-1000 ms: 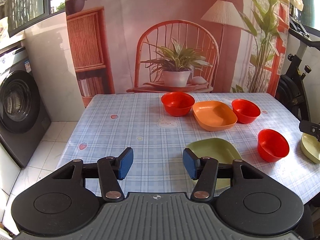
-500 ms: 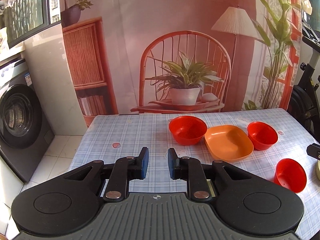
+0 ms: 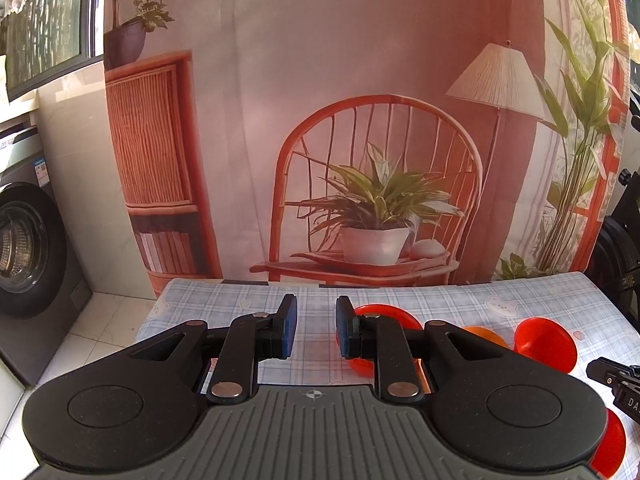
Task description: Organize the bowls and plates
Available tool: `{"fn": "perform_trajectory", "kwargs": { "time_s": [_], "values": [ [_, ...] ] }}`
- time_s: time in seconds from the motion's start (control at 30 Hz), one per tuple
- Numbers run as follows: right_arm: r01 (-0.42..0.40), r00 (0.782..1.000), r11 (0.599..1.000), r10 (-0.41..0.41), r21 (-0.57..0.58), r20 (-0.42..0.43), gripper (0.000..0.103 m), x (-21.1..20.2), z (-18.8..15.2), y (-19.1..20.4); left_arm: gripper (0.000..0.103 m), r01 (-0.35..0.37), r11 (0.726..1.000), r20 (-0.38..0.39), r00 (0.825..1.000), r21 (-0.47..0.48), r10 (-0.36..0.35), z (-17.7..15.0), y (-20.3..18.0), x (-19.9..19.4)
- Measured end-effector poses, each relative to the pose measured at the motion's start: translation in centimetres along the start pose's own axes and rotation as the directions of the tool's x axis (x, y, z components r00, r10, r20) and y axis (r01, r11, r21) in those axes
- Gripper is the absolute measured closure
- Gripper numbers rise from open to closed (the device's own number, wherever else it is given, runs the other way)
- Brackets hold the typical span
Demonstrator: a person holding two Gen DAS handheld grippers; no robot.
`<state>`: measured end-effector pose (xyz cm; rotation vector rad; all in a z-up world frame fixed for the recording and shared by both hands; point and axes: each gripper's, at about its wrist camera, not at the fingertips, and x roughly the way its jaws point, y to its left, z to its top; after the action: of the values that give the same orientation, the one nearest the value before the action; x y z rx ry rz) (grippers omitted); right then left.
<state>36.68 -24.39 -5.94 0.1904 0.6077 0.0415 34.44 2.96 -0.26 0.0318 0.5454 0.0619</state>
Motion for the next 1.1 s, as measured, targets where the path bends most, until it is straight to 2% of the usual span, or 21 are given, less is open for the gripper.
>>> {"fn": "perform_trajectory", "kwargs": {
  "time_s": [0.07, 0.17, 0.23, 0.27, 0.37, 0.47, 0.57, 0.67, 0.77, 0.93, 1.0, 1.03, 1.1],
  "values": [
    [0.005, 0.999, 1.000, -0.004, 0.026, -0.051, 0.096, 2.4, -0.1, -0.1, 0.080, 0.041, 0.999, -0.056, 0.998, 0.026, -0.040, -0.8, -1.3, 2.5],
    [0.011, 0.991, 0.996, 0.000, 0.083, -0.132, 0.096, 5.4, -0.3, -0.2, 0.080, 0.108, 0.992, -0.146, 0.984, 0.059, -0.099, -2.5, -3.2, 6.5],
    [0.012, 0.986, 0.995, 0.005, 0.102, -0.164, 0.094, 6.7, -0.4, 0.0, 0.080, 0.137, 0.988, -0.215, 0.969, 0.069, -0.120, -3.5, -4.4, 9.2],
    [0.021, 0.984, 0.995, -0.004, 0.096, -0.176, 0.092, 7.3, -0.5, 0.2, 0.080, 0.166, 0.984, -0.259, 0.955, 0.070, -0.143, -4.0, -5.1, 10.9],
    [0.041, 0.975, 0.994, -0.018, 0.098, -0.222, 0.088, 8.9, -0.8, 0.2, 0.080, 0.241, 0.967, -0.326, 0.923, 0.082, -0.203, -5.1, -6.3, 13.8],
    [0.068, 0.964, 0.991, -0.035, 0.116, -0.265, 0.085, 10.4, -1.1, -0.3, 0.079, 0.271, 0.960, -0.367, 0.902, 0.074, -0.226, -5.7, -7.0, 15.9],
    [0.100, 0.955, 0.989, -0.064, 0.111, -0.290, 0.085, 11.7, -1.4, -0.6, 0.076, 0.280, 0.959, -0.389, 0.888, 0.035, -0.245, -6.3, -7.1, 17.2],
    [0.105, 0.949, 0.987, -0.063, 0.123, -0.309, 0.085, 12.6, -1.5, -0.8, 0.069, 0.302, 0.953, -0.394, 0.875, -0.015, -0.283, -7.1, -6.8, 17.6],
    [0.108, 0.945, 0.986, -0.061, 0.130, -0.321, 0.085, 13.4, -1.5, -0.8, 0.069, 0.316, 0.948, -0.417, 0.856, -0.046, -0.305, -7.6, -6.6, 18.3],
    [0.110, 0.941, 0.982, -0.054, 0.151, -0.334, 0.086, 14.5, -1.5, -1.1, 0.069, 0.326, 0.944, -0.433, 0.844, -0.055, -0.317, -7.7, -6.9, 19.3],
    [0.118, 0.937, 0.982, -0.061, 0.148, -0.345, 0.091, 14.9, -1.6, -1.1, 0.072, 0.333, 0.941, -0.438, 0.839, -0.055, -0.322, -7.7, -7.2, 19.5],
    [0.115, 0.934, 0.981, -0.052, 0.158, -0.353, 0.094, 15.0, -1.6, -1.1, 0.076, 0.328, 0.944, -0.429, 0.848, -0.038, -0.311, -7.7, -7.3, 19.3],
    [0.091, 0.934, 0.980, -0.023, 0.176, -0.355, 0.095, 15.0, -1.7, -1.1, 0.093, 0.325, 0.945, -0.408, 0.860, -0.022, -0.306, -7.7, -7.4, 18.8]
  ]
}}
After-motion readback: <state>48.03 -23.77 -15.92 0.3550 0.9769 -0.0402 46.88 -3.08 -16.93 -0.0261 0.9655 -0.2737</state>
